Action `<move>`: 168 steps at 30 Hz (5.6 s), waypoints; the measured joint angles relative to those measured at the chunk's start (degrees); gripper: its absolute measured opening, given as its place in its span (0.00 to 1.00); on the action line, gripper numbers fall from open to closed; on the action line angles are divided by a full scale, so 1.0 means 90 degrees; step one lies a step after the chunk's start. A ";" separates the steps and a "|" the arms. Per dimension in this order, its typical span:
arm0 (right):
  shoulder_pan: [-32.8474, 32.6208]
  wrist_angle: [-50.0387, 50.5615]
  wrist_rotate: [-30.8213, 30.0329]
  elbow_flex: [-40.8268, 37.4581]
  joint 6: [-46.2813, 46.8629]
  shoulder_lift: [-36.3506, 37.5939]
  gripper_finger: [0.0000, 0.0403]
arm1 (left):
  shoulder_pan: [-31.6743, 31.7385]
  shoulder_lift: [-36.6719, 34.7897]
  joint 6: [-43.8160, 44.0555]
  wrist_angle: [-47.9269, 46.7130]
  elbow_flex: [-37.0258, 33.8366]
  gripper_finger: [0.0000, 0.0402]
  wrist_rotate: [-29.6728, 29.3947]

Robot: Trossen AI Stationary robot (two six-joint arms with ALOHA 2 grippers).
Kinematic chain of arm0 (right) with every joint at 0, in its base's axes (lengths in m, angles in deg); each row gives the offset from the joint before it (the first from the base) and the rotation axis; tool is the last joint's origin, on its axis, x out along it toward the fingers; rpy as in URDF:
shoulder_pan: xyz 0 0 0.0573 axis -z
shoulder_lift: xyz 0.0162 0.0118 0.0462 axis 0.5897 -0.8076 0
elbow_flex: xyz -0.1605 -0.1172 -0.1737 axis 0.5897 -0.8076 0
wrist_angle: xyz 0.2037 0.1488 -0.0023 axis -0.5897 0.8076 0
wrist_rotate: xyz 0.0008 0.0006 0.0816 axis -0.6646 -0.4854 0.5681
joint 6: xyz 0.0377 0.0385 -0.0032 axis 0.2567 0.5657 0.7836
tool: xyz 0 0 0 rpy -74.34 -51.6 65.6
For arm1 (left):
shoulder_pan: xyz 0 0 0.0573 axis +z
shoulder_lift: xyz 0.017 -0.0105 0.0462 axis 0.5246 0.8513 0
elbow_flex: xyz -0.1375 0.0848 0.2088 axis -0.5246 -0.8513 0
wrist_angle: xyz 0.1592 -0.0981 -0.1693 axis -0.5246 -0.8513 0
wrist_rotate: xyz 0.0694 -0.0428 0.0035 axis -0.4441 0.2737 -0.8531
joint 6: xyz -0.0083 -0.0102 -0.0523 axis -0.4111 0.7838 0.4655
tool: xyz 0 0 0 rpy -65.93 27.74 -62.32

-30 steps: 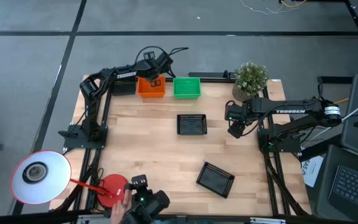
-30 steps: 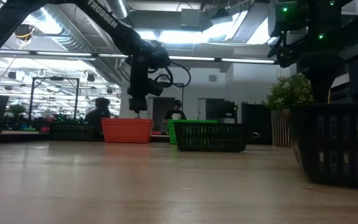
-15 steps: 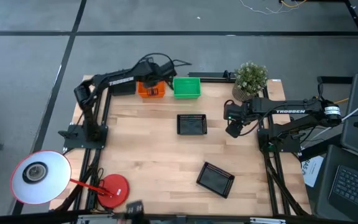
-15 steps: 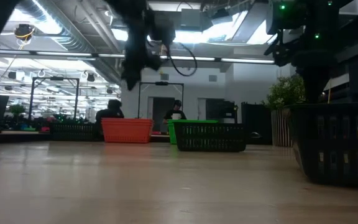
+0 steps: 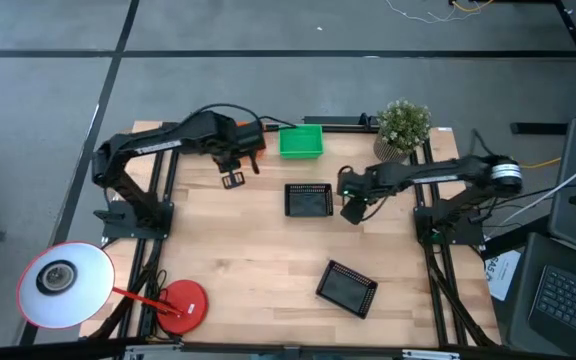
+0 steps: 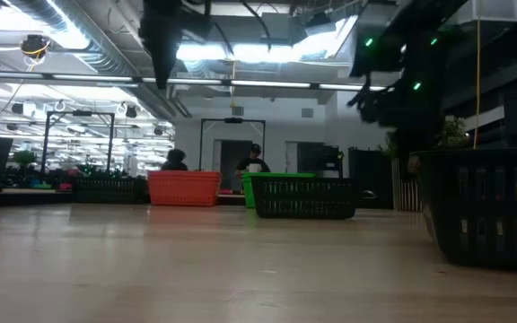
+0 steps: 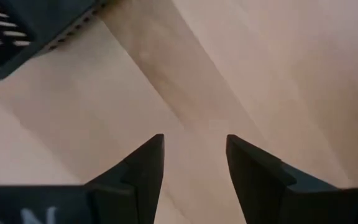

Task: Stack baskets by color
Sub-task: Adjust the black bins, then stack the middle black bin on top of the top black bin

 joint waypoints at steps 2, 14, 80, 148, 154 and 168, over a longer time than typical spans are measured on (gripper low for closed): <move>0.0005 -0.0523 0.0022 0.0104 -0.0224 -0.0433 0.43 | -0.0069 -0.0158 0.0097 0.0031 0.0000 0.20 -0.0049; -0.0210 0.0602 0.0265 0.2269 -0.1406 -0.1441 0.43 | -0.0184 -0.0411 0.0301 0.0191 0.0000 0.20 -0.0614; -0.0876 0.2754 -0.1821 0.0985 0.0888 0.1308 0.43 | 0.0280 -0.0404 0.0072 0.0135 0.0000 0.20 -0.0086; -0.1637 -0.5853 -0.0512 -0.5692 -0.1548 0.7856 0.43 | -0.0923 -0.0406 -0.0877 0.3776 -0.4389 0.20 0.1500; -0.1634 -0.5857 -0.0524 -0.5692 -0.1530 0.7856 0.43 | -0.1008 -0.0406 -0.0815 0.3970 -0.4622 0.20 0.1036; -0.1634 -0.5871 -0.0526 -0.5690 -0.1530 0.7856 0.43 | -0.1007 -0.0406 -0.0884 0.3718 -0.4044 0.20 0.0790</move>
